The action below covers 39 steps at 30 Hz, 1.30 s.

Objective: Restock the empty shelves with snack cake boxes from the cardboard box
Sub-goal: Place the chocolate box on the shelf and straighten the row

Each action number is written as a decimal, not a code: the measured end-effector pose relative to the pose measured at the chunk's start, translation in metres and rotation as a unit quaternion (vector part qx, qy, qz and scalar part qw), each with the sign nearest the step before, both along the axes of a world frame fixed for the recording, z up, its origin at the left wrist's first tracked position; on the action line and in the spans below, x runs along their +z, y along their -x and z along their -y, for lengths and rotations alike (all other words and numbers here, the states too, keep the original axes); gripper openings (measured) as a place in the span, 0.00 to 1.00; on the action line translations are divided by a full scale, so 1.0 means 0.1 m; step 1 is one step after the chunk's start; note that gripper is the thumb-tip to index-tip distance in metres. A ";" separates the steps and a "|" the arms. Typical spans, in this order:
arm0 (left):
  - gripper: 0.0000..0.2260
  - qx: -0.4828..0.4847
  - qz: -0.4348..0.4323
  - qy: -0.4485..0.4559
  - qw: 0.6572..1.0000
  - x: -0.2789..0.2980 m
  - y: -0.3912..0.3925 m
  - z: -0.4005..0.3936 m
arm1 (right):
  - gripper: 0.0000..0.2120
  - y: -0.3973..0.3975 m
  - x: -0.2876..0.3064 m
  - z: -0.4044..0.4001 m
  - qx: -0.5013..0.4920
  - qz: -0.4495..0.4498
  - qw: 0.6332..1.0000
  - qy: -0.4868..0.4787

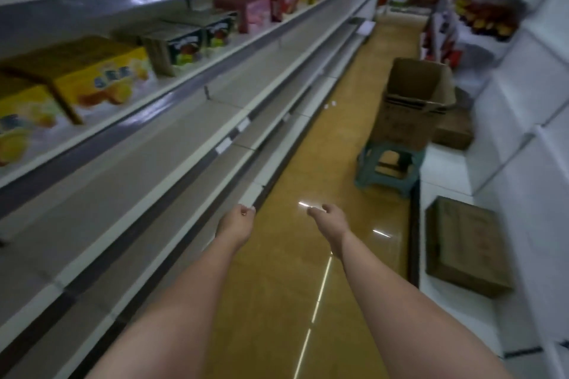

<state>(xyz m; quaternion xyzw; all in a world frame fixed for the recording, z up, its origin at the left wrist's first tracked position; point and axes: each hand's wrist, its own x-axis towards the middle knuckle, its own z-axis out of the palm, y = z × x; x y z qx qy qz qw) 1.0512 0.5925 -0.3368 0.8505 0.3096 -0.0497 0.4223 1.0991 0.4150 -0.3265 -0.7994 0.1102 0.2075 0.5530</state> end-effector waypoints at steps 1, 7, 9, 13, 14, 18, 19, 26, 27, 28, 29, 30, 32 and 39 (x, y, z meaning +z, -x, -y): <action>0.17 -0.021 -0.002 0.000 1.000 -0.02 -0.19 0.22 | 0.29 -0.15 0.00 0.23 -0.015 -0.003 1.000 0.009; 0.17 -0.113 -0.011 -0.009 0.993 -0.11 -1.10 1.32 | 0.29 -0.75 -0.03 1.39 -0.066 -0.008 0.996 0.054; 0.17 -0.137 -0.009 -0.002 0.991 -0.12 -1.36 1.66 | 0.30 -0.91 -0.05 1.74 -0.079 -0.014 0.995 0.055; 0.16 -0.168 -0.007 0.009 0.986 -0.17 -1.85 2.19 | 0.31 -1.24 -0.09 2.24 -0.101 -0.022 0.993 0.048; 0.16 -0.174 -0.009 0.007 0.985 -0.18 -2.00 2.30 | 0.31 -1.34 -0.08 2.34 -0.106 -0.025 0.993 0.047; 0.17 -0.194 -0.001 0.013 0.981 -0.17 -2.51 2.57 | 0.31 -1.70 -0.09 2.59 -0.117 -0.024 0.992 0.049; 0.18 -0.196 0.000 0.018 0.980 -0.16 -2.67 2.62 | 0.31 -1.83 -0.09 2.63 -0.119 -0.022 0.992 0.046; 0.17 -0.229 0.016 0.024 0.973 -0.21 -3.81 2.68 | 0.29 -2.86 -0.03 2.70 -0.145 -0.003 0.988 0.062; 0.17 -0.234 0.018 0.023 0.972 -0.20 -4.00 2.66 | 0.27 -3.02 -0.01 2.70 -0.147 0.000 0.987 0.065; 0.17 -0.238 0.021 0.020 0.971 -0.18 -4.17 2.64 | 0.25 -3.18 0.02 2.68 -0.148 0.003 0.986 0.070; 0.17 -0.242 0.023 0.022 0.970 -0.16 -4.40 2.62 | 0.24 -3.37 0.05 2.66 -0.152 0.007 0.986 0.073; 0.17 -0.244 0.024 0.024 0.969 -0.14 -4.58 2.59 | 0.24 -3.54 0.07 2.63 -0.153 0.007 0.985 0.079; 0.16 -0.247 0.025 0.030 0.968 -0.10 -4.97 2.53 | 0.26 -3.91 0.09 2.58 -0.160 0.006 0.983 0.085; 0.18 -0.282 0.024 0.004 0.959 -0.08 -5.96 2.47 | 0.28 -4.89 0.06 2.52 -0.180 -0.009 0.979 0.095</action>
